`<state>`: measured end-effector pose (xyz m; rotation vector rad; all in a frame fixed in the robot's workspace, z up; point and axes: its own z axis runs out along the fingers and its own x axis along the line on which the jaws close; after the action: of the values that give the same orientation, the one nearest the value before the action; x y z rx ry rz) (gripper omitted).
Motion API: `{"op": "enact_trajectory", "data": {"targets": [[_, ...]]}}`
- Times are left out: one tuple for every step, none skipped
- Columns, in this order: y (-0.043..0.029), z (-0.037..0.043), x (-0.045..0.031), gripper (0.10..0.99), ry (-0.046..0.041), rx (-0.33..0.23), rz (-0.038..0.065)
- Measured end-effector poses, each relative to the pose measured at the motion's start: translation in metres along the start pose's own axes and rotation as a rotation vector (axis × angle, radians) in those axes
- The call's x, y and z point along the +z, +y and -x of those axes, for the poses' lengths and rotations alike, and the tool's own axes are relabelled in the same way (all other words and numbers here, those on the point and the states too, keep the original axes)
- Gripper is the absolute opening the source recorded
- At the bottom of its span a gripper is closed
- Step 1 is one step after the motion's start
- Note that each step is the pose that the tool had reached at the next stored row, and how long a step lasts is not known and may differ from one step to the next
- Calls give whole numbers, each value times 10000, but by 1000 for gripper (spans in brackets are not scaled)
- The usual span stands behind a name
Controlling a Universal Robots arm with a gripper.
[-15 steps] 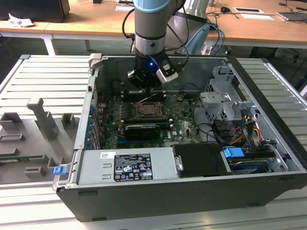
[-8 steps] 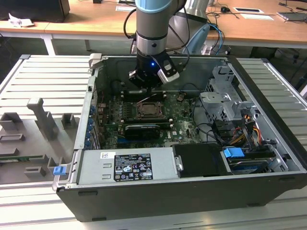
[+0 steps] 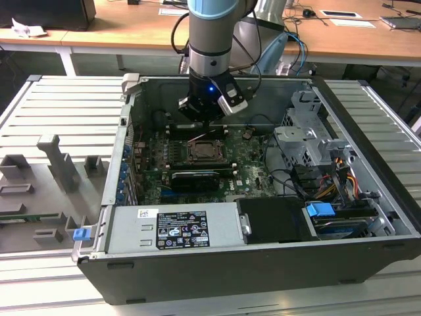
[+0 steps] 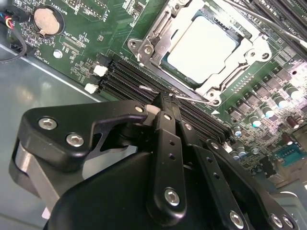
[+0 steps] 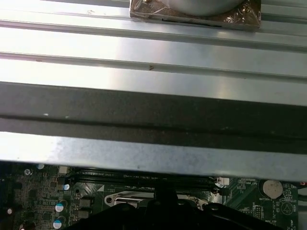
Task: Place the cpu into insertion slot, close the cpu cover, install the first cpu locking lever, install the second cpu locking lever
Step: 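Install the first cpu locking lever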
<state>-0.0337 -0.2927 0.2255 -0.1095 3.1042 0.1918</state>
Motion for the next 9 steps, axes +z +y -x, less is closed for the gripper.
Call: {"op": "enact_trajectory", "data": {"targets": [[0, 4, 1, 106, 0, 0, 0], [-1, 10, 5, 106, 0, 0, 1], [-2, 18, 7, 106, 0, 0, 1], [-3, 19, 10, 106, -1, -1, 2], [-3, 23, 16, 106, -1, -1, 1], [-2, 30, 21, 106, 0, -1, -1], [0, 38, 27, 106, 0, 0, 1], [2, 50, 39, 106, 0, 0, 1], [1, 58, 50, 106, 0, -1, 1]]}}
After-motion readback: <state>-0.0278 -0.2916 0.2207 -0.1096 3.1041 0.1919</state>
